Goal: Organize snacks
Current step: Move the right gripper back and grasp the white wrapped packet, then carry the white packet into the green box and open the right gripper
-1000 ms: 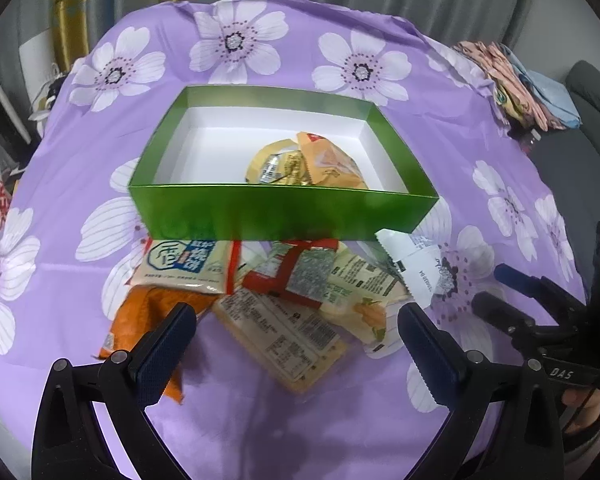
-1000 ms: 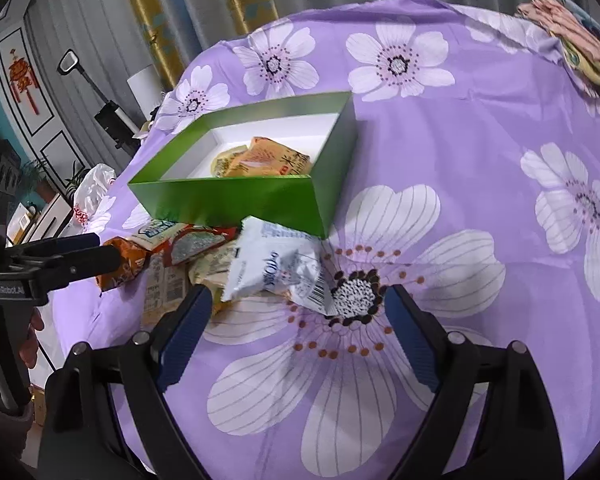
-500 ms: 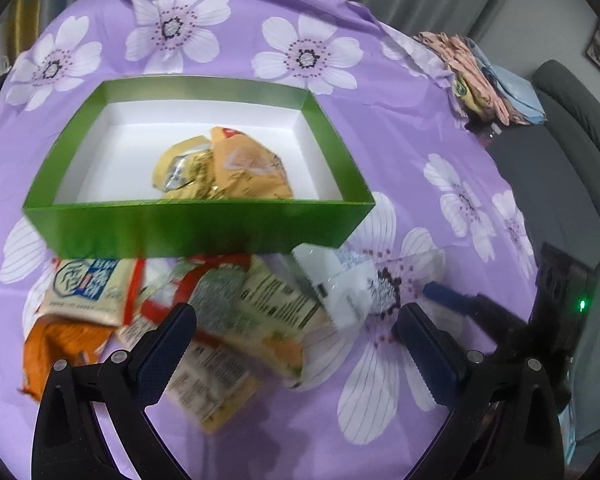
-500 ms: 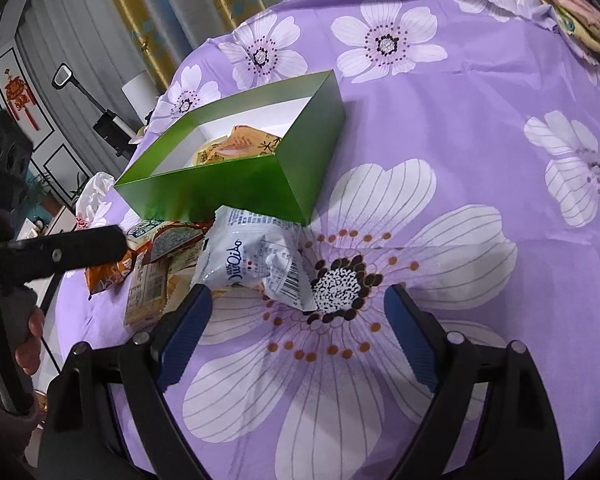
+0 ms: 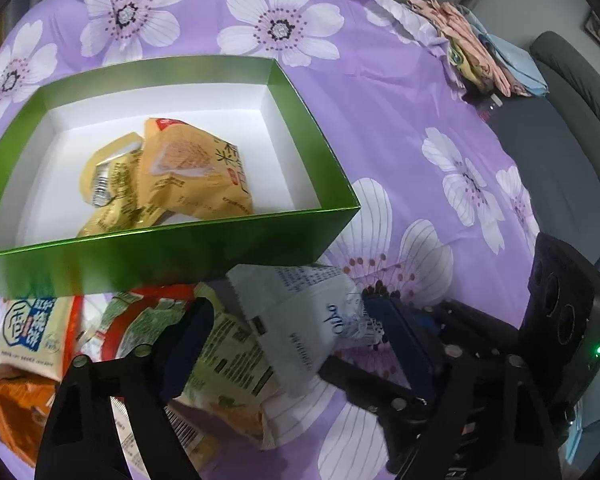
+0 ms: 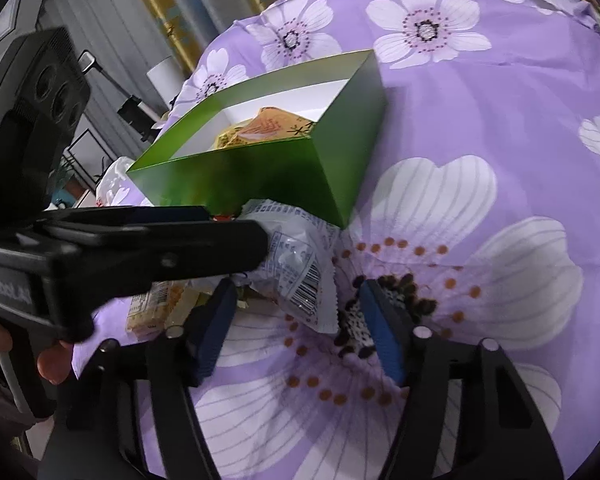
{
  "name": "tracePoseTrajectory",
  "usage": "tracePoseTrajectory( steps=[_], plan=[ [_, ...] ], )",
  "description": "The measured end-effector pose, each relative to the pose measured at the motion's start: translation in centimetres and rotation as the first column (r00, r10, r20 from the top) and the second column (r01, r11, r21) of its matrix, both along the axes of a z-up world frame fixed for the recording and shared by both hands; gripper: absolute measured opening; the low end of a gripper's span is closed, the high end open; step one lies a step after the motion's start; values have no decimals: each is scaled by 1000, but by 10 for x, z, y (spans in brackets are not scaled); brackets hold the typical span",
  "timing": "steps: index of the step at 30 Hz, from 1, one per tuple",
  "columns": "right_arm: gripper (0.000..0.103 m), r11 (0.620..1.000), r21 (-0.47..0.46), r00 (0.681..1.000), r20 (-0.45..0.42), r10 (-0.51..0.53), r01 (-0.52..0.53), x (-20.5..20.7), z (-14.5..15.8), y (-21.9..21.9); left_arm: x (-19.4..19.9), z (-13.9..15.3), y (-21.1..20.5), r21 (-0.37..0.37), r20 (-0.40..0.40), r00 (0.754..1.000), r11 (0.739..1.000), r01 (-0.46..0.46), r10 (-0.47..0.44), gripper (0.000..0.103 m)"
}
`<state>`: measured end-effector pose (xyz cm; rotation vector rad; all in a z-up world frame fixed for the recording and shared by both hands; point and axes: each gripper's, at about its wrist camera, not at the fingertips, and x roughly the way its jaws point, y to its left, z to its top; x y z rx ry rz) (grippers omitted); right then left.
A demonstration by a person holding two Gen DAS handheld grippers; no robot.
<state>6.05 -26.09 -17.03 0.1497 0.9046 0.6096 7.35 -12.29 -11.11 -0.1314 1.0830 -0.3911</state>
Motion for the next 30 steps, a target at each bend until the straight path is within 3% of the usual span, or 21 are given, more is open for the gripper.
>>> tracePoseTrajectory(
  steps=[3, 7, 8, 14, 30],
  plan=[
    [50, 1000, 2, 1000, 6, 26, -26, 3, 1, 4, 5, -6, 2, -1, -27, 1000, 1000, -3, 3, 66],
    [39, 999, -19, 999, 16, 48, -47, 5, 3, 8, 7, -11, 8, -53, -48, 999, 999, -8, 6, 60],
    [33, 999, -27, 999, 15, 46, -46, 5, 2, 8, 7, -11, 9, -56, -44, 999, 998, -8, 6, 60],
    [22, 999, -23, 999, 23, 41, -41, 4, 2, 6, 4, -11, 8, -44, -33, 999, 999, -3, 1, 57],
    [19, 1000, -27, 985, 170, 12, -8, -31, 61, -1, -30, 49, -5, -33, 142, 989, 999, 42, -37, 56]
  ],
)
